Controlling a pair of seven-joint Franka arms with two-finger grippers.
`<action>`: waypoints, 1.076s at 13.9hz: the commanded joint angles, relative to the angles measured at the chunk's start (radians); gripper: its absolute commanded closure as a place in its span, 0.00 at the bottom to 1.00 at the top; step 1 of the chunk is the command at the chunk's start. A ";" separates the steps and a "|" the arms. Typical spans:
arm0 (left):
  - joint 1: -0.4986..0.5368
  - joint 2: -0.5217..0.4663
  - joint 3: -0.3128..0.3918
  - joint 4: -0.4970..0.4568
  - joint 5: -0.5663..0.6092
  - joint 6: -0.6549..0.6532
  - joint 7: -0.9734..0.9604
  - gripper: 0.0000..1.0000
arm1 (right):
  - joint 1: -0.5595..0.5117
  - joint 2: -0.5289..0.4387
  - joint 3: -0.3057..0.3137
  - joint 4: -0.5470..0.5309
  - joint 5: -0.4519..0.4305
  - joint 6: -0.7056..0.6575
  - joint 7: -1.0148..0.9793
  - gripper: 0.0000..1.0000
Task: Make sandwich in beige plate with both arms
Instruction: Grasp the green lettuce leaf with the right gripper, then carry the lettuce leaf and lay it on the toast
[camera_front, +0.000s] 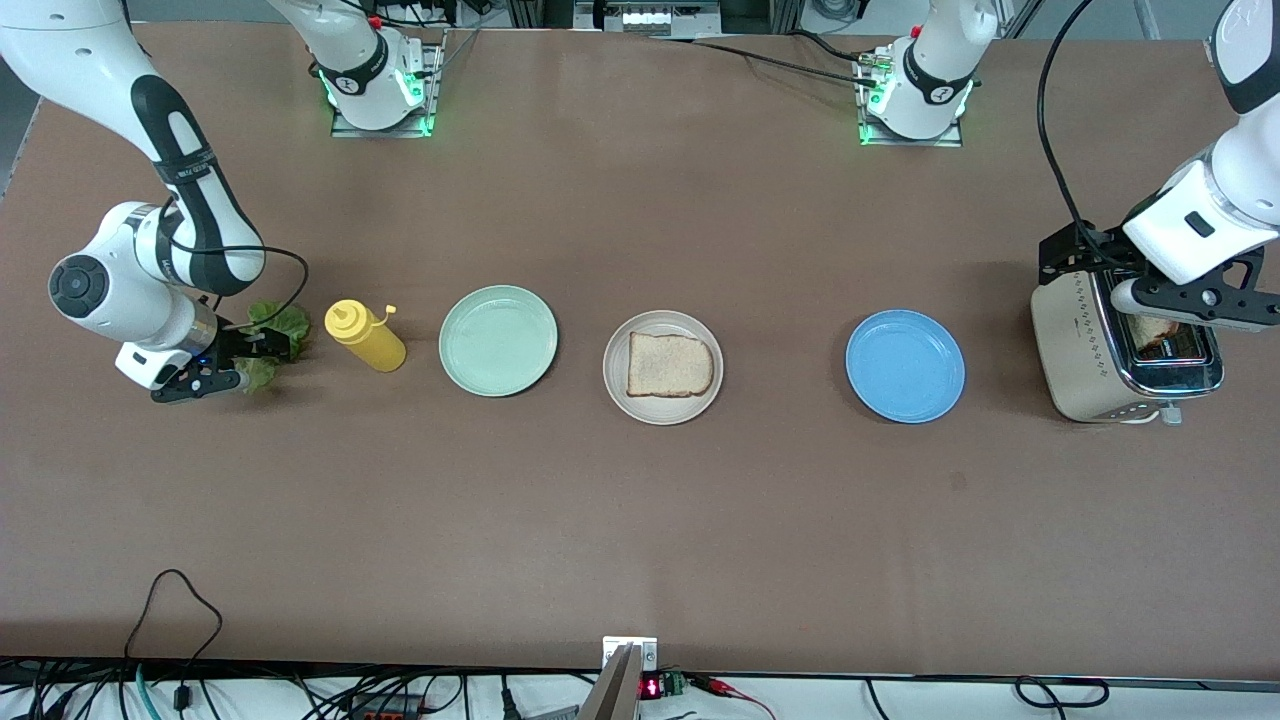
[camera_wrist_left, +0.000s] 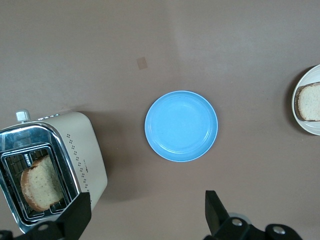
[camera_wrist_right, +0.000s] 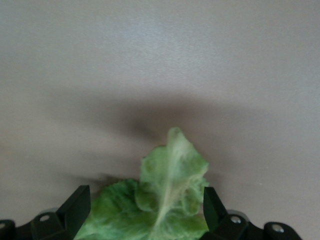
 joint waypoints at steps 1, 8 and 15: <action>-0.004 -0.007 -0.002 0.005 -0.004 -0.015 -0.008 0.00 | -0.009 0.001 0.002 0.010 -0.035 0.006 0.004 0.18; -0.007 -0.007 -0.002 0.005 -0.004 -0.015 -0.008 0.00 | -0.012 0.007 -0.003 0.009 -0.048 0.005 -0.005 1.00; -0.010 -0.005 -0.002 0.011 -0.004 -0.027 -0.010 0.00 | 0.005 -0.102 0.008 0.041 -0.049 -0.145 -0.193 1.00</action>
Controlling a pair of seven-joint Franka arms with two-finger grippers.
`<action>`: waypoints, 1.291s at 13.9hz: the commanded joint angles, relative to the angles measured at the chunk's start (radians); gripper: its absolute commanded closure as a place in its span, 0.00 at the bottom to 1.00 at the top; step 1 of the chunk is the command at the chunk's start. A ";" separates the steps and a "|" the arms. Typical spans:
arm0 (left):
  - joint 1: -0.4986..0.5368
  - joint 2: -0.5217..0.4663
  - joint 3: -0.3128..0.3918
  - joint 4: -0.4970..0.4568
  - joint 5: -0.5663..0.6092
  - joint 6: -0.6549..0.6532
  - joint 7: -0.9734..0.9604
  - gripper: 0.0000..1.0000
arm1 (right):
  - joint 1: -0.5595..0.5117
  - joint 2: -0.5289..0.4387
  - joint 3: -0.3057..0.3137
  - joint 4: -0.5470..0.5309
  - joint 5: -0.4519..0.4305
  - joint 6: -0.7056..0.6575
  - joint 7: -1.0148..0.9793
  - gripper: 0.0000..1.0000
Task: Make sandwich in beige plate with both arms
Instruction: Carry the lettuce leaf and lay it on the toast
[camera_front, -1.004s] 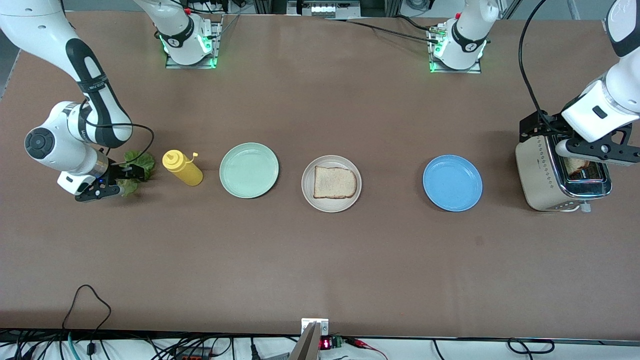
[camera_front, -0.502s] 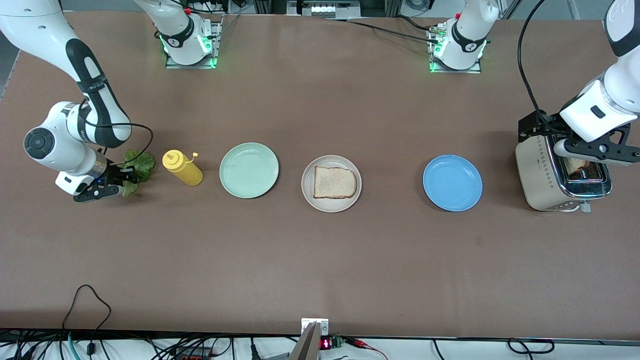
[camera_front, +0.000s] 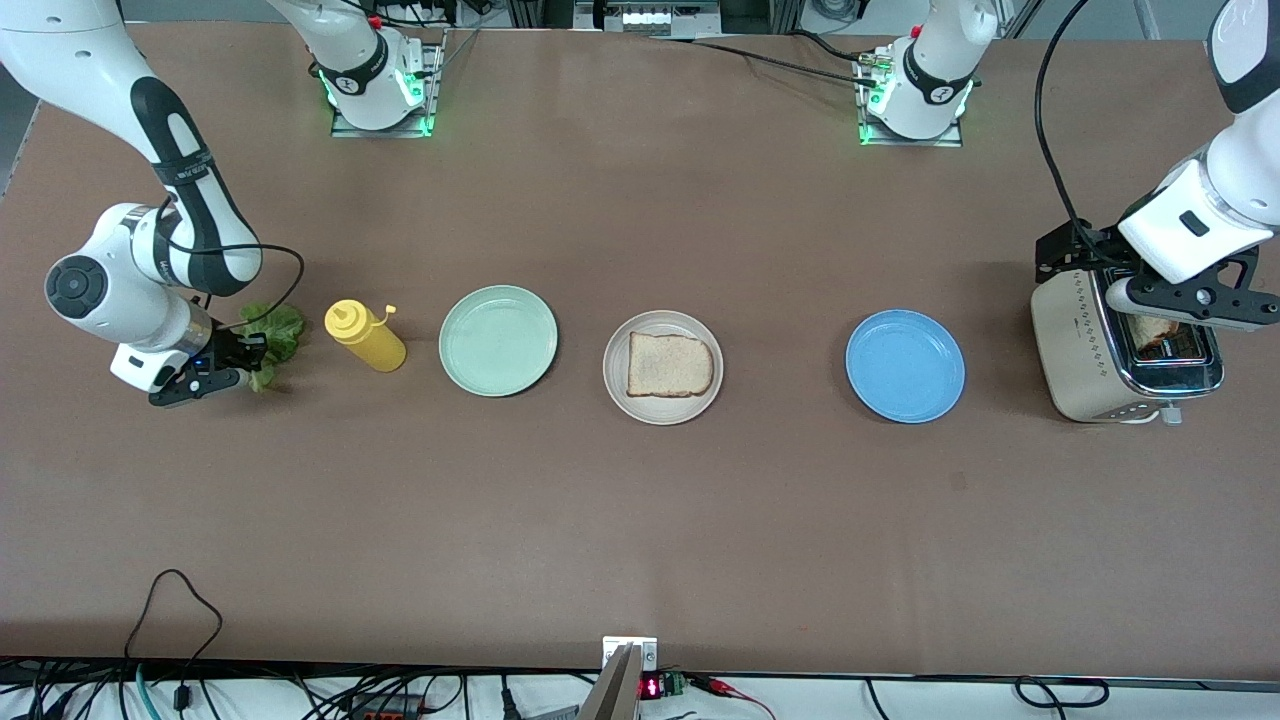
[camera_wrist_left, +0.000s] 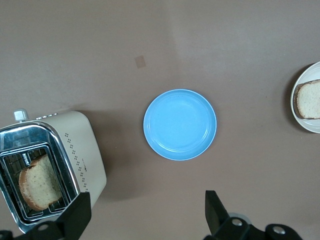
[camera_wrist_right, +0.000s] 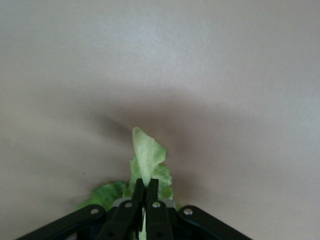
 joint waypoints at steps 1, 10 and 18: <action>-0.006 -0.005 0.000 0.010 -0.004 -0.019 -0.008 0.00 | 0.022 -0.104 0.016 0.071 -0.014 -0.225 -0.070 1.00; -0.007 -0.005 -0.004 0.012 -0.004 -0.021 -0.010 0.00 | 0.261 -0.114 0.022 0.550 0.067 -0.786 -0.310 1.00; -0.006 -0.007 -0.004 0.010 -0.004 -0.022 -0.010 0.00 | 0.597 -0.037 0.022 0.713 0.219 -0.701 -0.233 1.00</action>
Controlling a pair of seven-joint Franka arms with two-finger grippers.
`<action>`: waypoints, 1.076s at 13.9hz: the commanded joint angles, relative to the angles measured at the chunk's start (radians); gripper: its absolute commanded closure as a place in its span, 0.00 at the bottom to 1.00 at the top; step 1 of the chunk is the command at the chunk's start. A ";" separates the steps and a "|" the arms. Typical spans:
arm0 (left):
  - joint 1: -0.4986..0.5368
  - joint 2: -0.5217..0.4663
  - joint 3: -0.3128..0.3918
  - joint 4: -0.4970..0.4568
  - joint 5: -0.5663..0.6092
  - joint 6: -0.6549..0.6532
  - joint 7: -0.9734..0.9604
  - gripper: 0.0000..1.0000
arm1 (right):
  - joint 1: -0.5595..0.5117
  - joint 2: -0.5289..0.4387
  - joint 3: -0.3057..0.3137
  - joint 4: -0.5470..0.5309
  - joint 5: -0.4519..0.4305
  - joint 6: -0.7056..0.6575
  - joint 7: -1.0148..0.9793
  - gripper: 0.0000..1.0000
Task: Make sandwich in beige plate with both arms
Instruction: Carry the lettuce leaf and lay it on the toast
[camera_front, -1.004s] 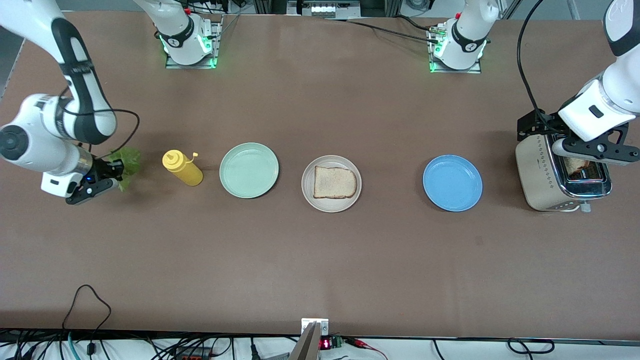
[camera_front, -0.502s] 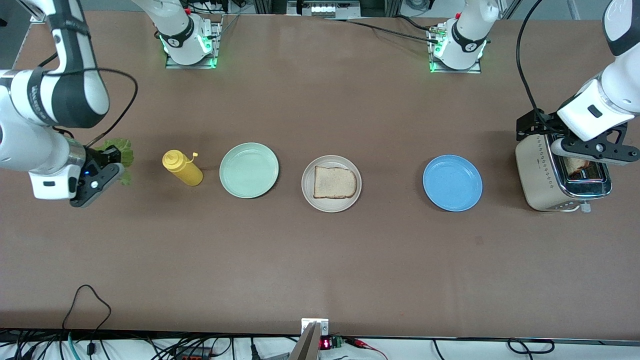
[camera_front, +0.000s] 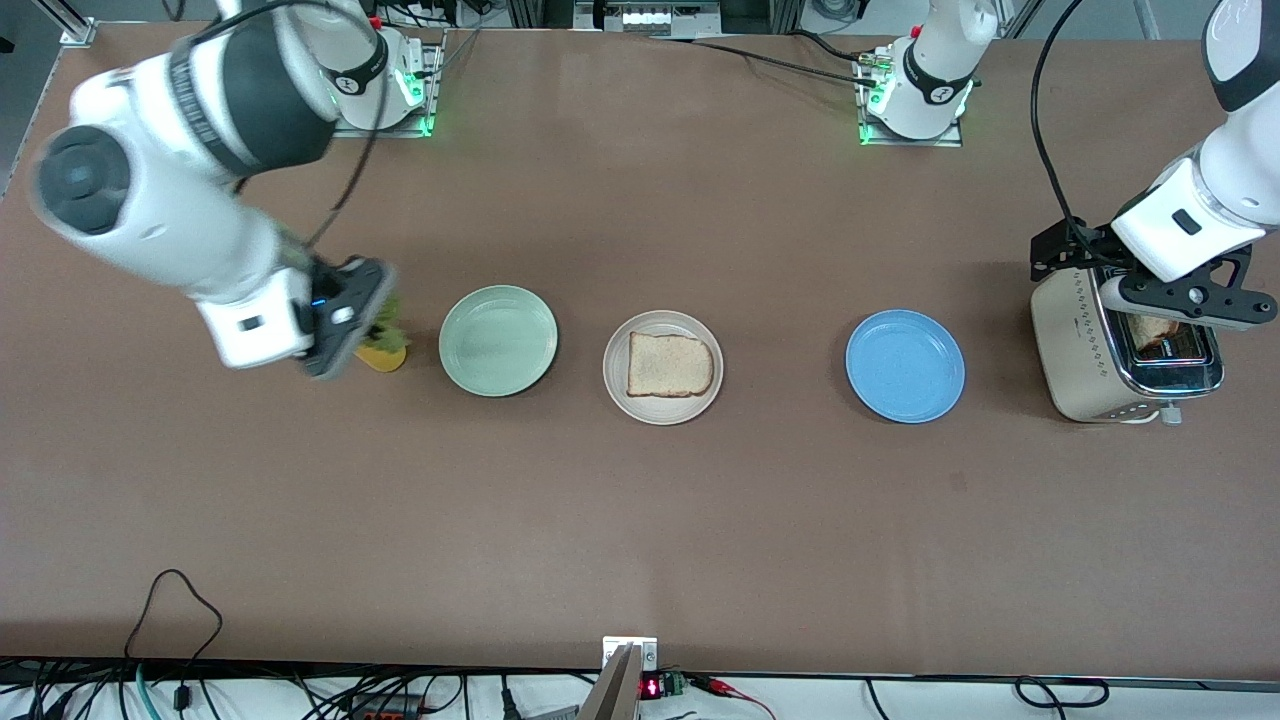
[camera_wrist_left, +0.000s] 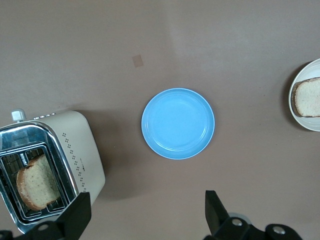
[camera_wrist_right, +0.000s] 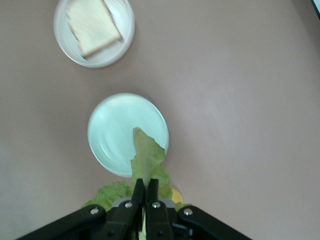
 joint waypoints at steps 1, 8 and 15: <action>-0.001 -0.007 0.000 0.009 -0.004 -0.019 -0.008 0.00 | 0.118 0.095 -0.014 0.082 0.039 0.091 0.031 1.00; -0.003 -0.007 -0.002 0.011 -0.002 -0.025 -0.008 0.00 | 0.331 0.278 -0.014 0.084 0.131 0.465 0.165 1.00; -0.003 -0.007 -0.002 0.009 -0.004 -0.025 -0.007 0.00 | 0.402 0.435 -0.014 0.081 0.128 0.655 0.212 1.00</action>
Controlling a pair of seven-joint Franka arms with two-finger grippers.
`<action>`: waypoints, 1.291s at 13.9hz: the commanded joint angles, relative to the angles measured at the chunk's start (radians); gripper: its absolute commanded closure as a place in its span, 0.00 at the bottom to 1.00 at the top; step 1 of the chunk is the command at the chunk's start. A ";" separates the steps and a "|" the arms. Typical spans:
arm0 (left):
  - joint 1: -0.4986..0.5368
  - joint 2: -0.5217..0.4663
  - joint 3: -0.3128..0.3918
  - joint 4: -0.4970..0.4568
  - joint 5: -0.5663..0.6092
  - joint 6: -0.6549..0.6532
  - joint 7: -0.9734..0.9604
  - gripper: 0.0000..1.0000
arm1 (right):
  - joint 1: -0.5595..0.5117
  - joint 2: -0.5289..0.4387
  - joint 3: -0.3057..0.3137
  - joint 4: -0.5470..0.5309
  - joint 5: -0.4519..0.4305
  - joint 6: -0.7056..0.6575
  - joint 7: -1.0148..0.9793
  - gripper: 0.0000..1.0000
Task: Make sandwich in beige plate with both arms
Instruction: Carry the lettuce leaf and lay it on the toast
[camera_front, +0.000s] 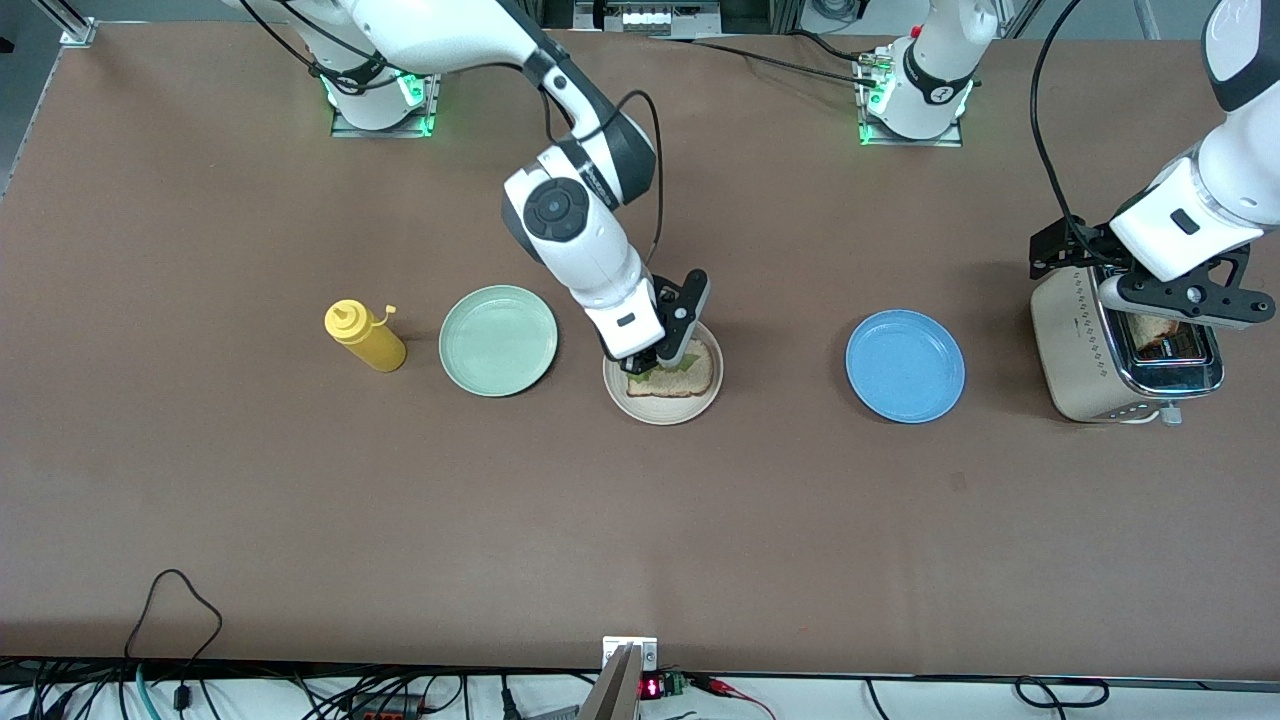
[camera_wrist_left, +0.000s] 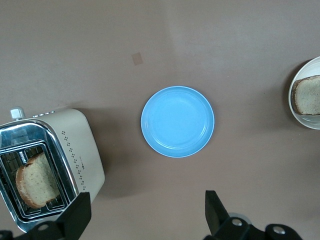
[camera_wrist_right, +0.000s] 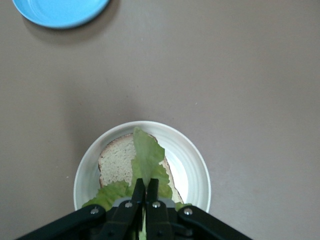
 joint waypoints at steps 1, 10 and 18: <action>-0.003 -0.007 -0.001 0.010 -0.003 -0.017 -0.007 0.00 | 0.024 0.044 -0.013 0.033 0.011 0.000 0.012 1.00; -0.001 -0.007 -0.001 0.009 -0.002 -0.024 -0.005 0.00 | 0.045 0.084 -0.025 0.034 -0.012 0.026 0.049 0.01; 0.002 -0.007 -0.001 0.009 -0.004 -0.024 -0.007 0.00 | -0.013 -0.037 -0.068 0.040 0.031 -0.130 0.180 0.00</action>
